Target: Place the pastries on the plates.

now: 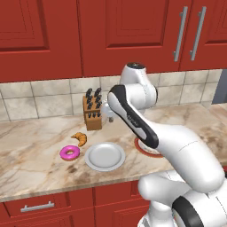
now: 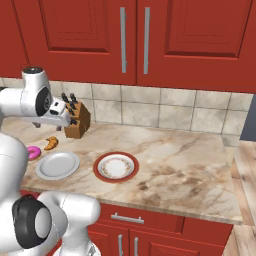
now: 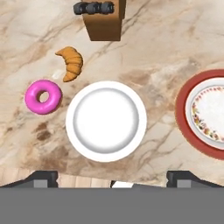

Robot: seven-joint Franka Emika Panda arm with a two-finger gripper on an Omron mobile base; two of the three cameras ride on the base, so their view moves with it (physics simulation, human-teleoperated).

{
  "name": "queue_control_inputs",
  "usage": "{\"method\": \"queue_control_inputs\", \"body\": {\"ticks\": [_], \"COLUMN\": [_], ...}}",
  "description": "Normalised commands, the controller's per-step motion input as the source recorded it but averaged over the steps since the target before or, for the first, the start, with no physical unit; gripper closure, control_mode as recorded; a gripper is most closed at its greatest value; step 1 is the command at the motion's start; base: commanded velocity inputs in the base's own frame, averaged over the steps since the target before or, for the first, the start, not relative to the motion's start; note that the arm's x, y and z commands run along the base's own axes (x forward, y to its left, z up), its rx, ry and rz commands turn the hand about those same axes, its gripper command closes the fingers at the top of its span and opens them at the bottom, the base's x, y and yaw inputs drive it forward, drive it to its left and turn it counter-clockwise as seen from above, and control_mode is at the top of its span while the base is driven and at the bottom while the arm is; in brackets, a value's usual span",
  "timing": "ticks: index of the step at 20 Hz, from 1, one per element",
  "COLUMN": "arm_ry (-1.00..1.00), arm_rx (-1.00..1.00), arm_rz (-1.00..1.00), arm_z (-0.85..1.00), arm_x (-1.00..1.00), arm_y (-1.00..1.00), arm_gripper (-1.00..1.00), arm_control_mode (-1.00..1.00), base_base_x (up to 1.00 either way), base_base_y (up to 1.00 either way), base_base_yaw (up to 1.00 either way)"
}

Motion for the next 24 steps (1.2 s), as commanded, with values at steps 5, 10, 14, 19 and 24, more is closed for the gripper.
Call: {"method": "queue_control_inputs", "body": {"ticks": [5,10,14,19,24], "arm_ry": [0.01,0.04,0.07,0.01,0.00], "arm_rx": [-0.07,-0.08,-0.14,-0.11,0.01], "arm_rz": [0.01,0.01,0.05,0.02,0.00], "arm_z": [-0.25,-0.22,-0.38,-0.46,-0.09], "arm_x": [-0.35,-0.20,0.10,0.36,0.34], "arm_y": [0.61,0.54,0.29,0.37,0.15], "arm_gripper": [-1.00,-1.00,-1.00,-1.00,-1.00], "arm_control_mode": [-1.00,-1.00,-1.00,-1.00,-1.00], "base_base_x": [0.00,0.00,0.00,0.00,0.00], "base_base_y": [0.00,0.00,0.00,0.00,0.00], "base_base_yaw": [0.00,0.00,0.00,0.00,0.00]}}
